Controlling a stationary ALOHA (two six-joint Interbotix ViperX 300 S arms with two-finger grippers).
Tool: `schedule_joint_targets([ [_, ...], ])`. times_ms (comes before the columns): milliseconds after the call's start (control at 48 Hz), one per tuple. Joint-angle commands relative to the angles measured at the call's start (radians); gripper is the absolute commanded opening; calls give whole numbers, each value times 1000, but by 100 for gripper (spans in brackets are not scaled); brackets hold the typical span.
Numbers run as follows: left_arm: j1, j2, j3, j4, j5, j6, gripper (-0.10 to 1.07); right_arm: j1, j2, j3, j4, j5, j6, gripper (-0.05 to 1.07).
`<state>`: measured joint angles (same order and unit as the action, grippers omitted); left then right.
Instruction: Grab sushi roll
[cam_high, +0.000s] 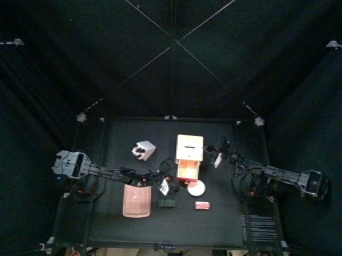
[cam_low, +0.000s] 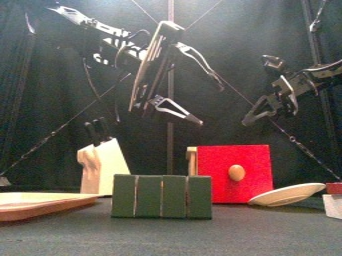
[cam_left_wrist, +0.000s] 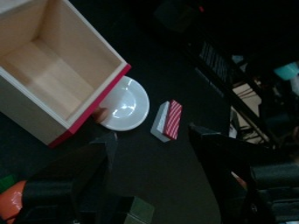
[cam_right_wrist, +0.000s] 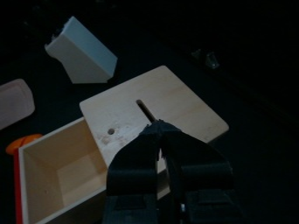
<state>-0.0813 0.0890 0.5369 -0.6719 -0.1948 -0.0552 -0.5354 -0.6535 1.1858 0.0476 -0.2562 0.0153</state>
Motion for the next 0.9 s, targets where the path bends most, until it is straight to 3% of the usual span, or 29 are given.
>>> schedule_joint_targets([
  [0, 3, -26, -17, 63, 40, 3, 97, 2, -41, 6, 6, -6, 2, 2],
  [375, -14, -28, -17, 364, 204, 9, 97, -11, -94, 37, 3, -5, 2, 2],
  [604, -91, -12, -18, 534, 245, 8, 97, -12, -94, 37, 2, -5, 2, 2],
  [875, -141, 31, -20, 543, 250, 5, 97, -12, -94, 37, 0, -5, 2, 1],
])
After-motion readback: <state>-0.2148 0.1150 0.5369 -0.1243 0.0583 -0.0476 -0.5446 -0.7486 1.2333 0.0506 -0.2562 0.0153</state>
